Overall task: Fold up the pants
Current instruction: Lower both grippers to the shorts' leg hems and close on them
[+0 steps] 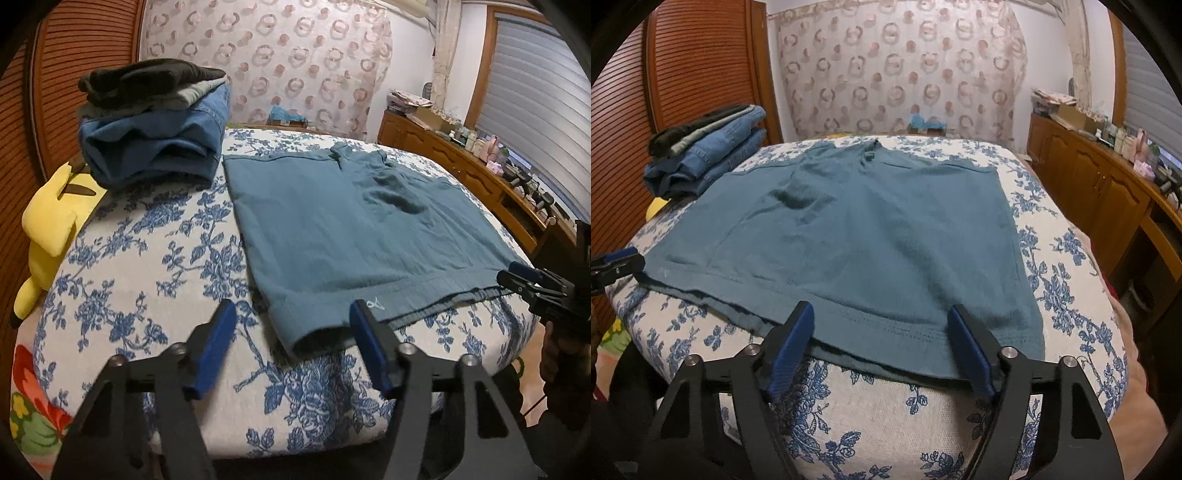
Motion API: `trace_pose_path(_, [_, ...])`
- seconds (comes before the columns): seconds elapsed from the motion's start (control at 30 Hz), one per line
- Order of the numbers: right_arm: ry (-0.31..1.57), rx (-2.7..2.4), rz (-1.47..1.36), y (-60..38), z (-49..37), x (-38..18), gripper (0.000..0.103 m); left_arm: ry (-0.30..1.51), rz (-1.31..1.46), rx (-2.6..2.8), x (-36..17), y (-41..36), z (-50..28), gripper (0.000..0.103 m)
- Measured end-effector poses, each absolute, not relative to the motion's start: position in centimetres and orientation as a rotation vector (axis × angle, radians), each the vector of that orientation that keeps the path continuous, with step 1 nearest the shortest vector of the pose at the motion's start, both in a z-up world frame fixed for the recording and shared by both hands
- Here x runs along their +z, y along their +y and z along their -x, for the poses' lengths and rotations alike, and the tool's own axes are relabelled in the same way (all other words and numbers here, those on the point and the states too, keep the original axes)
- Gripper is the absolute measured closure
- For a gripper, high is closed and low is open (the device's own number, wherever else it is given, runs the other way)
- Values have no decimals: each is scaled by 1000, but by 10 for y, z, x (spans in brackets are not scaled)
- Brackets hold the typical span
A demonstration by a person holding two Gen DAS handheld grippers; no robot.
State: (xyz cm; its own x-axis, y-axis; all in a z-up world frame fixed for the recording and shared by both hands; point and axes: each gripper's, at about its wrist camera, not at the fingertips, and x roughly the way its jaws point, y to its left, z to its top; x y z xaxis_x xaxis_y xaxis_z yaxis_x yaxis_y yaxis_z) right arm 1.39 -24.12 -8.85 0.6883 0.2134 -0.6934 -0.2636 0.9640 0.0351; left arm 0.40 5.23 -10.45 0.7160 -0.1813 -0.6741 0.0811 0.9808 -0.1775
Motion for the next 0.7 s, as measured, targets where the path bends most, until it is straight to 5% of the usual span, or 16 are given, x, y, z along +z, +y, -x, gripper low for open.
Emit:
trace_pose_path(0.27, [767,257,91,-243,-13,-90,44,777,149,-157,-111,53,-2,59])
trace_pose_path(0.53, [769,268,97,-245,-13,-91,45,768,165,-176,-110,55,-1,90])
trace_pose_path(0.7, [769,272,99,-245,-13,-90,50,720,163,-215,-92,52,1,94])
